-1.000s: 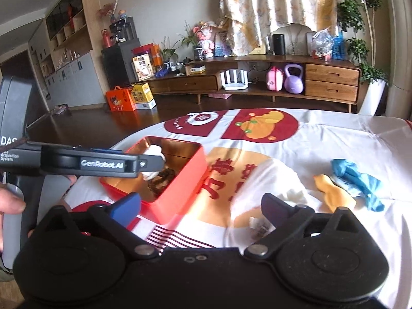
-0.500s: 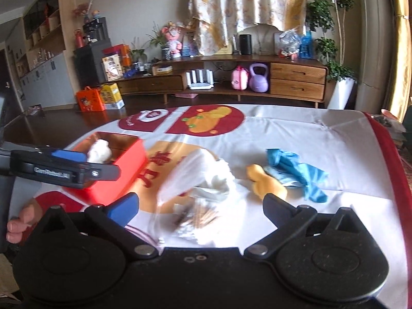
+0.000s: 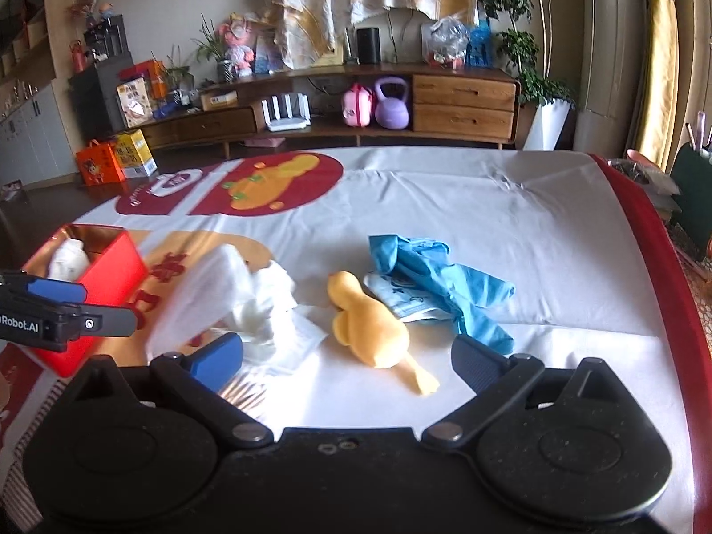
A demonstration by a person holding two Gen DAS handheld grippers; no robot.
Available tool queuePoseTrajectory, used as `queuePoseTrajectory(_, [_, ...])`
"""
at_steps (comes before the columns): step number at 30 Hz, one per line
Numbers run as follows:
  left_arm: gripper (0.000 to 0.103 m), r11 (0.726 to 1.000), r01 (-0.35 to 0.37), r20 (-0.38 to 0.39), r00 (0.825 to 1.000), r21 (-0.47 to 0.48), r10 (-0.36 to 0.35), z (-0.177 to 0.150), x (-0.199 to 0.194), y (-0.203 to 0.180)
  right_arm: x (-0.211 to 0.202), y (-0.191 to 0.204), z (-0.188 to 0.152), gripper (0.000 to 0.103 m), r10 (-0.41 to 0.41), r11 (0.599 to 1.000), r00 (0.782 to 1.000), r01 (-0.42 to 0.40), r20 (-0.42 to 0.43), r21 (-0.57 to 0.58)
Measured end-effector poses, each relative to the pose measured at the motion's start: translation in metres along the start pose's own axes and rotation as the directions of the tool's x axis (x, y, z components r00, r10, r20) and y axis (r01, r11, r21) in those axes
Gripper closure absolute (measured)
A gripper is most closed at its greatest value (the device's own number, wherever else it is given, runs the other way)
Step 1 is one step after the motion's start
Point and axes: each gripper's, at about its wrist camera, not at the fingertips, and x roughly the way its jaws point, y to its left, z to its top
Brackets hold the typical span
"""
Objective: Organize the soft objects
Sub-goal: 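Move the left tool to the white mesh bag while the right tool reaches the yellow rubber duck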
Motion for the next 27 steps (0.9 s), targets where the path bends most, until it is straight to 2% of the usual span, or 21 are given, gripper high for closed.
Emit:
queuePoseTrajectory(2, [0.000, 1.000, 0.023, 0.002, 1.000, 0.005, -0.023, 0.003, 0.008, -0.002, 0.009, -0.002, 0.002, 0.004, -0.002, 1.000, 1.000, 0.002, -0.010, -0.002])
queuePoseTrajectory(13, [0.000, 0.999, 0.031, -0.026, 0.999, 0.016, -0.030, 0.013, 0.051, -0.008, 0.053, -0.011, 0.006, 0.012, -0.013, 1.000, 0.997, 0.013, -0.075, -0.004])
queuePoseTrajectory(24, [0.001, 1.000, 0.027, -0.045, 0.999, 0.014, -0.026, 0.016, 0.073, -0.006, 0.078, -0.015, 0.003, 0.020, -0.032, 0.998, 0.992, 0.037, -0.119, 0.043])
queuePoseTrajectory(27, [0.009, 0.999, 0.043, -0.048, 0.998, 0.014, -0.043, 0.016, 0.074, -0.005, 0.081, -0.014, 0.002, 0.024, -0.033, 0.998, 0.991, 0.040, -0.127, 0.053])
